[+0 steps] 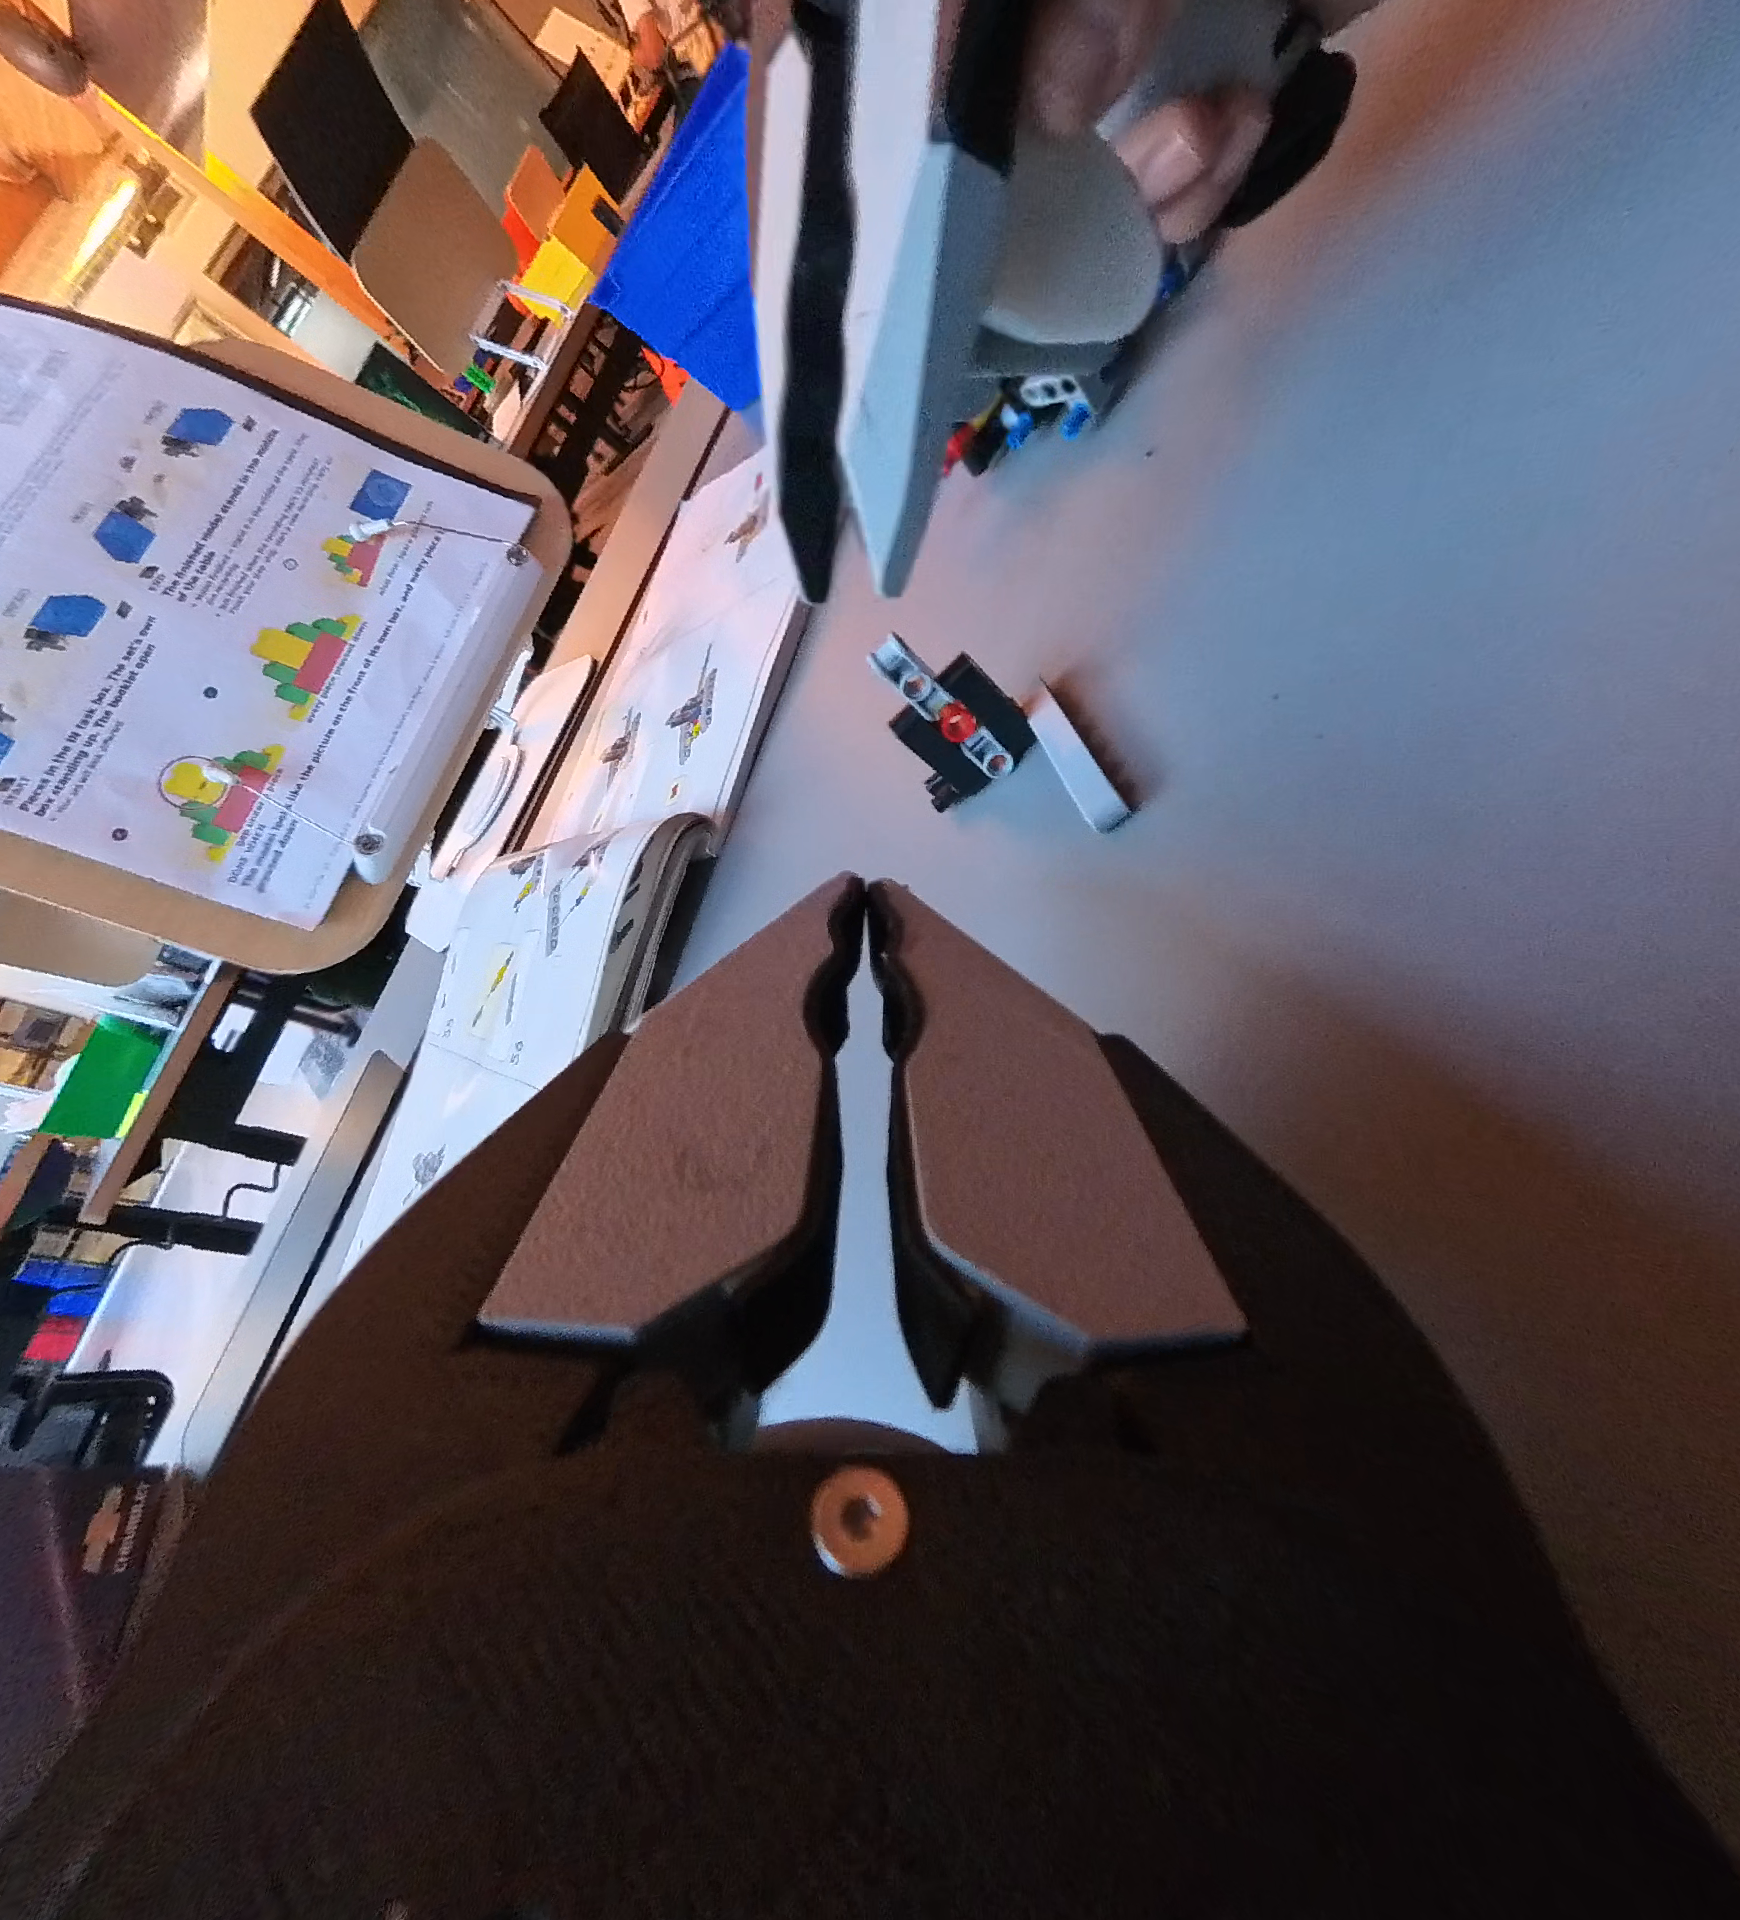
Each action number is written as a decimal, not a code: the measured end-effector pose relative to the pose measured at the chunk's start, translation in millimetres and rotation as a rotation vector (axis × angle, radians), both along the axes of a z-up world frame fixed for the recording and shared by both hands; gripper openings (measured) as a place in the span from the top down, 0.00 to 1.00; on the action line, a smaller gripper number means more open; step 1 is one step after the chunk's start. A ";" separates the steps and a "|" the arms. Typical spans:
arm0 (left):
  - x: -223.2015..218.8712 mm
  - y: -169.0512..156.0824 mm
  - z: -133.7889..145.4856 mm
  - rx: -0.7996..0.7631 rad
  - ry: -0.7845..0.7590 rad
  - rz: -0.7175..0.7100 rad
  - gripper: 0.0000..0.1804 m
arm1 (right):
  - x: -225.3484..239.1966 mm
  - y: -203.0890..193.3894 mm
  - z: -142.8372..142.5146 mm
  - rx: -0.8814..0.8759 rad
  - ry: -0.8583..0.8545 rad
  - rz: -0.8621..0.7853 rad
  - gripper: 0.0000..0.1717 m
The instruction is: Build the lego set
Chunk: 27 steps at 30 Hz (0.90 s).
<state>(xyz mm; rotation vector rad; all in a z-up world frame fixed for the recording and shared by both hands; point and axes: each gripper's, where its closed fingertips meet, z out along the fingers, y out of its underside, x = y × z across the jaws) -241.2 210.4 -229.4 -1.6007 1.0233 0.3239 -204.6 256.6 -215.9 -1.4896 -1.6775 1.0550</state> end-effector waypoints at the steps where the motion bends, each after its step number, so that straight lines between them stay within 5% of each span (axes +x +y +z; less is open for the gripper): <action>1: -1.5 0.3 1.6 0.004 -0.010 0.004 1.00 | 0.7 -1.9 -1.9 -0.010 -0.013 0.009 0.83; 14: -12.7 5.3 -3.5 -0.010 0.026 0.036 1.00 | 13.6 -29.5 -43.7 -0.139 -0.266 0.127 0.79; 27: -15.1 6.8 -4.3 -0.006 0.044 0.049 1.00 | 11.2 -14.9 -22.8 -0.075 -0.155 0.073 0.83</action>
